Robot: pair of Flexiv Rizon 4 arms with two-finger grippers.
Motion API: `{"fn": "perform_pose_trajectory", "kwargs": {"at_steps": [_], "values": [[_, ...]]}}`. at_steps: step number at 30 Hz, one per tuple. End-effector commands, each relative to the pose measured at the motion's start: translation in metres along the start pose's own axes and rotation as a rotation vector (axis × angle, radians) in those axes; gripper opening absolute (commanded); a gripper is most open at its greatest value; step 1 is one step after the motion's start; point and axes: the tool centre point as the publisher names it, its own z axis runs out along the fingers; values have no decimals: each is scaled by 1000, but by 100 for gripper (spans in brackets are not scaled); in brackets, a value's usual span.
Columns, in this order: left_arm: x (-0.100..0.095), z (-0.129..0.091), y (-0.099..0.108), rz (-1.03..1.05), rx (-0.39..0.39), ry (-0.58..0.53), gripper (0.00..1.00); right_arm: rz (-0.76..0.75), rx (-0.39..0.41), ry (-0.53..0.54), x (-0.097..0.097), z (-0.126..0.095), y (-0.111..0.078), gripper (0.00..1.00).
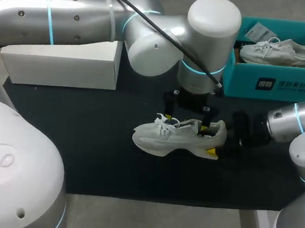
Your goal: Take the shoe out of the shoebox, open the shoe tongue, remove and reinsert the insole, then place the shoe into the shoebox
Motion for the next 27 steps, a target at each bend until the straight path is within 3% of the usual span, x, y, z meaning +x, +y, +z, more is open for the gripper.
{"fn": "perform_pose_trajectory", "kwargs": {"at_steps": [1, 14, 22, 23, 24, 27], "values": [[13, 16, -9, -3, -26, -7, 100, 1, 2, -3, -3, 8, -4, 0], [7, 33, -21, -82, 16, -58, 100, 1, 2, -3, -3, 8, -4, 0], [-8, 41, -27, -104, -2, -95, 100, 1, 2, -3, -3, 8, -4, 0], [-11, 40, -27, -105, -3, -95, 82, 1, 2, -3, -3, 8, -4, 0], [-13, 38, -27, -107, -4, -94, 54, 1, 2, -3, -3, 8, -4, 0], [-18, 32, -26, -100, -22, -72, 25, 1, 2, -3, -3, 8, -4, 0]]}}
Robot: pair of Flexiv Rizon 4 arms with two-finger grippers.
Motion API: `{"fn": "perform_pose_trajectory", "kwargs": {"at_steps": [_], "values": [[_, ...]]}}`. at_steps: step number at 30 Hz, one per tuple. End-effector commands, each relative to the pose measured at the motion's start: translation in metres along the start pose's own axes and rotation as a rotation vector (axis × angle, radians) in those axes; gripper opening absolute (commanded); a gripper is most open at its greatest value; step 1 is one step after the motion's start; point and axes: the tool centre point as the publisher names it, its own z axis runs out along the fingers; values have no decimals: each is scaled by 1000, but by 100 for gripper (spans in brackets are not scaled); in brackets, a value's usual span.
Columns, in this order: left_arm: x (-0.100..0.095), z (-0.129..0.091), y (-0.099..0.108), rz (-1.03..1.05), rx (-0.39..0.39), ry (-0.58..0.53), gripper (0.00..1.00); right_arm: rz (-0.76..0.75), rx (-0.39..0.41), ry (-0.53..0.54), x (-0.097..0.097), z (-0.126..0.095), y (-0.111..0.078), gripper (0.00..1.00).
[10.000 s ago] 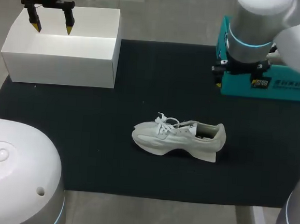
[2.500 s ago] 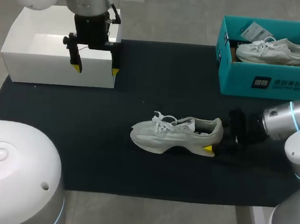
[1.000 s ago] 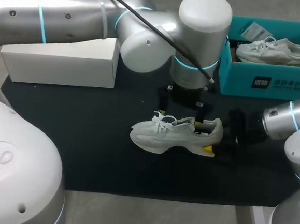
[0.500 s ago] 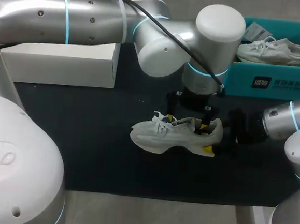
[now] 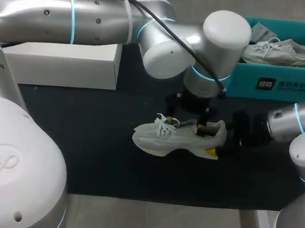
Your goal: Take the shoe out of the shoebox, open the shoe tongue, remove and reinsert the insole, then place the shoe into the shoebox
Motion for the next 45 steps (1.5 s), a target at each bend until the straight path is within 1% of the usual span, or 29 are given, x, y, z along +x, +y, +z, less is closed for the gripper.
{"fn": "perform_pose_trajectory", "kwargs": {"at_steps": [1, 2, 7, 15, 19, 26, 29, 35, 40, 43, 45], "values": [[-11, -9, 0, 12, -21, 32, 10, 1, 2, -3, -3, 8, -4, 0], [-13, -11, 1, 16, -26, 42, 0, 1, 2, -3, -3, 8, -4, 0], [-20, -23, 7, 29, -38, 81, 0, 1, 2, -3, -3, 8, -4, 0], [-34, -37, 11, 63, -75, 186, 0, 1, 2, -3, -3, 8, -4, 0], [-47, -45, 11, 77, -106, 266, 0, 1, 2, -3, -3, 8, -4, 0], [-74, -56, 5, 47, -105, 348, 0, 1, 2, -3, -3, 8, -4, 0], [-84, -58, 3, 27, -95, 363, 0, 1, 2, -3, -3, 8, -4, 0], [-107, -49, 3, -38, -95, 373, 0, 1, 2, -3, -3, 8, -4, 0], [-122, -32, -1, -98, -129, 369, 0, 1, 2, -3, -3, 8, -4, 0], [-128, -21, -3, -133, -134, 351, 0, 1, 2, -3, -3, 8, -4, 0], [-131, -10, -4, -150, -162, 336, 0, 1, 2, -3, -3, 8, -4, 0]]}}
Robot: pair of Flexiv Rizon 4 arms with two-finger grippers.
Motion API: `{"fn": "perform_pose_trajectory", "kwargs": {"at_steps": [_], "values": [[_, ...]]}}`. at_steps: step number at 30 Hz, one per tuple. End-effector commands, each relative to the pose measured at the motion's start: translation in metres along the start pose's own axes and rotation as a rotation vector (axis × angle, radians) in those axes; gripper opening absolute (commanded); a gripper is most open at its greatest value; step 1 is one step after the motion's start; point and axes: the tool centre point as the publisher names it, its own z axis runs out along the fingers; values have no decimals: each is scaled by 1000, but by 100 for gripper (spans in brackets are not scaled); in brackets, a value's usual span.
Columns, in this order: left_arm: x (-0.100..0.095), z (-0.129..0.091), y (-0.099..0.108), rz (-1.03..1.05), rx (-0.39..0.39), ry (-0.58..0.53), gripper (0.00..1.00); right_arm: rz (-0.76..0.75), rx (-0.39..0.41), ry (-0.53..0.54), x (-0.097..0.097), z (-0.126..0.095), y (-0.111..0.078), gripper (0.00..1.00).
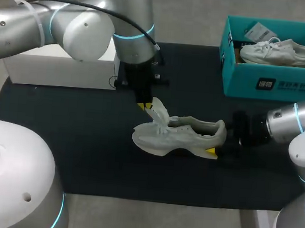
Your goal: Take the shoe out of the shoebox, open the shoe tongue, remove and reinsert the insole, then place the shoe into the shoebox
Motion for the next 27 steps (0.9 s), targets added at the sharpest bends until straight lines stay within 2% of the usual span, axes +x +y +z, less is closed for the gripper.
{"fn": "perform_pose_trajectory", "kwargs": {"at_steps": [1, 7, 8, 9, 10, 11, 12, 17, 20, 21, 23, 27], "values": [[-13, 18, -7, -27, -32, 53, 0, 1, 2, -2, -2, 6, -5, 0], [-18, 36, -8, -46, -94, 60, 0, 1, 2, -2, -2, 6, -5, 0], [-17, 35, -7, -34, -98, 70, 8, 1, 2, -2, -2, 6, -5, 0], [-16, 32, -6, -5, -102, 97, 31, 1, 2, -2, -2, 6, -5, 0], [-15, 29, -5, 44, -104, 132, 49, 1, 2, -2, -2, 6, -5, 0], [-13, 25, -4, 108, -119, 178, 93, 1, 2, -2, -2, 6, -5, 0], [-11, 21, -3, 167, -123, 205, 100, 1, 2, -2, -2, 6, -5, 0], [4, 0, 2, 561, -103, 209, 100, 1, 2, -2, -2, 6, -5, 0], [11, -10, 7, 980, -154, 196, 100, 1, 2, -2, -2, 6, -5, 0], [13, -11, 12, 1203, -150, 167, 100, 1, 2, -2, -2, 6, -5, 0], [15, -16, 14, 1409, -83, 137, 100, 1, 2, -2, -2, 6, -5, 0], [16, -31, 16, 1531, 44, 133, 100, 1, 2, -2, -2, 6, -5, 0]]}}
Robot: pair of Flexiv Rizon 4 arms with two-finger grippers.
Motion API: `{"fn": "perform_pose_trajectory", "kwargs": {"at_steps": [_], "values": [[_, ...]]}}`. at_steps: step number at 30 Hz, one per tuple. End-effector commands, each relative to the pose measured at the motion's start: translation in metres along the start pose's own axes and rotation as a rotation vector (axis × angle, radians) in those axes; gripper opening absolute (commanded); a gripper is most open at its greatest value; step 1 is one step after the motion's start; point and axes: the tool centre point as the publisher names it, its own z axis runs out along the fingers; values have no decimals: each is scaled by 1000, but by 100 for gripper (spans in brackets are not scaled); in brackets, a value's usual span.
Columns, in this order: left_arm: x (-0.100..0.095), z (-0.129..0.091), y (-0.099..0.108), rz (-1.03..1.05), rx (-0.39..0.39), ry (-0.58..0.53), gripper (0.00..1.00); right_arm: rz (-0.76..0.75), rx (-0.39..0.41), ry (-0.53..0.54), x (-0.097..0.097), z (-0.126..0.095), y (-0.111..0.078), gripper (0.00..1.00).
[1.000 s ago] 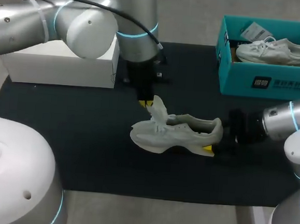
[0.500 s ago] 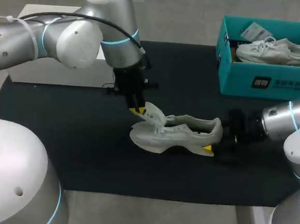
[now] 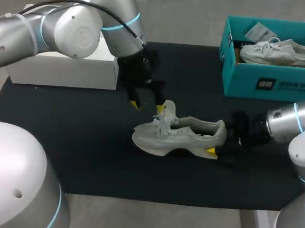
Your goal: Take the shoe out of the shoebox, open the shoe tongue, remove and reinsert the insole, then place the shoe into the shoebox
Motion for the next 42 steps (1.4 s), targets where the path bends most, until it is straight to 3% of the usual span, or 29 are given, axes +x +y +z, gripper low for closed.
{"fn": "perform_pose_trajectory", "kwargs": {"at_steps": [1, 7, 13, 25, 27, 31, 32, 33, 42], "values": [[6, -18, 1, 1076, 8, -113, 100, 1, 1, -2, -2, 6, -5, 0], [20, -26, -15, 1268, -8, -160, 100, 1, 1, -2, -2, 6, -5, 0], [26, -16, -18, 1432, -29, -358, 100, 1, 1, -2, -2, 6, -5, 0], [26, -16, -18, 1458, -29, -366, 100, 1, 1, -2, -2, 6, -5, 0], [23, -6, -14, 1436, 5, -340, 100, 1, 1, -2, -2, 6, -5, 0], [32, -8, -14, 1410, 59, -363, 100, 1, 1, -2, -2, 6, -5, 0], [35, -8, -15, 1406, 51, -360, 82, 1, 1, -2, -2, 6, -5, 0], [38, -9, -16, 1397, 55, -358, 1, 1, 1, -2, -2, 6, -5, 0], [59, -11, -24, 1342, 63, -370, 0, 1, 1, -2, -2, 6, -5, 0]]}}
